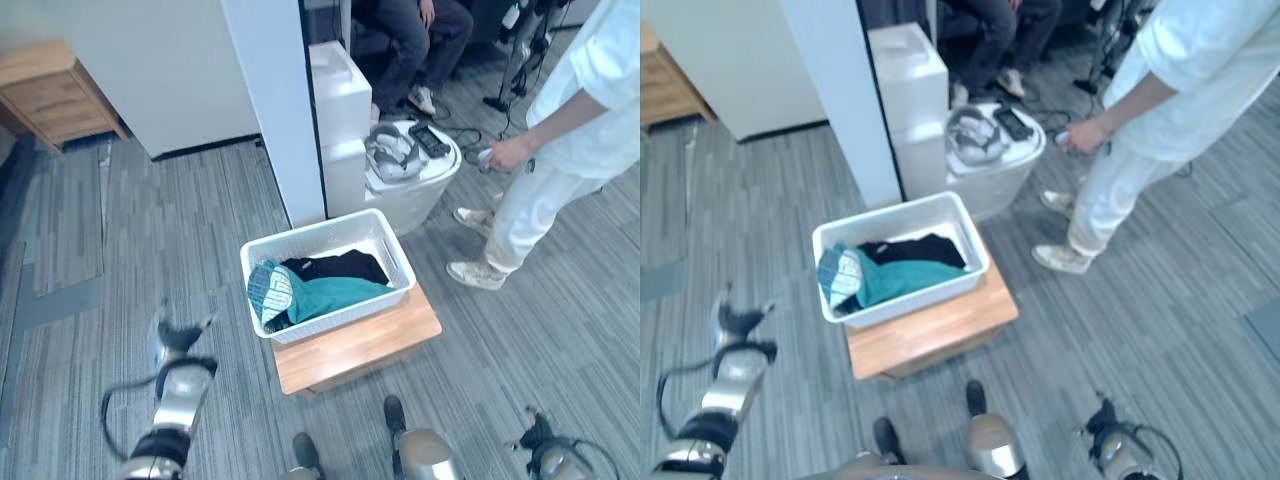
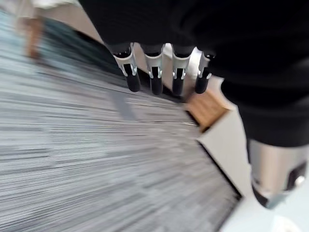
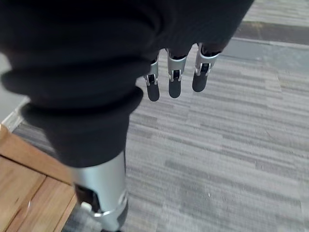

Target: Tidy up the quilt and then pick up the clothes from the bed and put them into the laundry hamper.

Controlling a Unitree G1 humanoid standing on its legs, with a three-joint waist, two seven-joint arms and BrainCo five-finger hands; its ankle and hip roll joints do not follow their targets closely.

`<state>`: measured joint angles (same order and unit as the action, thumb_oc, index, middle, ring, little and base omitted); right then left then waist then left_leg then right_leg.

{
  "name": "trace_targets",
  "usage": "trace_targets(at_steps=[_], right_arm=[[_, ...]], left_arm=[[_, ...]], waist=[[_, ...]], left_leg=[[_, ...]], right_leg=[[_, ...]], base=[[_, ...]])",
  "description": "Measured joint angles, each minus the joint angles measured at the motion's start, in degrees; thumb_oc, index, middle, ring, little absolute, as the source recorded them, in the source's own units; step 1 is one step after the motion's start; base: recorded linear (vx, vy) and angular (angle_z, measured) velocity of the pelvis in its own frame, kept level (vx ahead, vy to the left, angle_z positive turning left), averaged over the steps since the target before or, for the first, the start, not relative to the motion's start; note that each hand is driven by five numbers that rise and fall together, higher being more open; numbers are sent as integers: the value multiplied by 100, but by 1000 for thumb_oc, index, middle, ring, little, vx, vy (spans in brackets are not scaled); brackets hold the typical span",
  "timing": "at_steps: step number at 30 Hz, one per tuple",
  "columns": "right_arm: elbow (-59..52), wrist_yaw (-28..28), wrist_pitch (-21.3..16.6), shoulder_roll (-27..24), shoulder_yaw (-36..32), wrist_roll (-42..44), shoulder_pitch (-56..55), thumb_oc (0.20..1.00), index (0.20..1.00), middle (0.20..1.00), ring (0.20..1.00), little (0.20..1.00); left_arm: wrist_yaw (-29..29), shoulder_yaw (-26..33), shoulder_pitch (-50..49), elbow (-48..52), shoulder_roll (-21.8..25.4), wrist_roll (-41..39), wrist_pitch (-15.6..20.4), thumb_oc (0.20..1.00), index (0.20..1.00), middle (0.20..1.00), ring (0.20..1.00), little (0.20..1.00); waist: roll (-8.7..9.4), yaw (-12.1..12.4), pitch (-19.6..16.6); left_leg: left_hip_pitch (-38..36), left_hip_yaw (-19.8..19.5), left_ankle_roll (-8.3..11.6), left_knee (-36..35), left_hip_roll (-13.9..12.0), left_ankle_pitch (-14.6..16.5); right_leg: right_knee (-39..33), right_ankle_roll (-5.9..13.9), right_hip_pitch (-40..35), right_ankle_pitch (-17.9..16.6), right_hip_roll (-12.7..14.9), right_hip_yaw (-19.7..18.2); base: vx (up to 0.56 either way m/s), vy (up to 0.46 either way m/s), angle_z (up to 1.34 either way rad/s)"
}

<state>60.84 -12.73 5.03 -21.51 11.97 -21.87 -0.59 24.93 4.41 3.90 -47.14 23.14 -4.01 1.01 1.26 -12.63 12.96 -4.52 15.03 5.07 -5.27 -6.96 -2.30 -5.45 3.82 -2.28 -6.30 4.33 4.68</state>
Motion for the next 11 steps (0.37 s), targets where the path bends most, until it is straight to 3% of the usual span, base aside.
trace_targets(at_steps=[3, 6, 11], right_arm=[[200, 58, -6, 234, 45, 116, -46, 1000, 1000, 1000, 1000, 1000], [556, 118, 1, 501, 196, 275, 24, 1000, 1000, 1000, 1000, 1000], [545, 157, -23, 715, 271, 354, 132, 1000, 1000, 1000, 1000, 1000]], left_arm=[[-33, -6, -499, -640, -90, -140, -22, 1000, 1000, 1000, 1000, 1000], [-271, -27, -824, -1944, -299, -157, -190, 1000, 1000, 1000, 1000, 1000], [-467, -418, -1347, -2377, -553, 305, -390, 1000, 1000, 1000, 1000, 1000]], waist=[[74, 197, -159], [188, 294, -497], [272, 582, -670]], left_leg=[[30, -49, -10, -1, 2, -6], [19, -93, -45, 0, 21, 23], [90, -157, -98, 0, 69, -14]], right_leg=[[2, -17, -11, 0, 11, 62], [1, -39, -7, 23, 24, 75], [1, -49, 0, 78, 72, 126]], base=[[19, 34, 6], [10, 44, 8], [-4, 55, 9]])
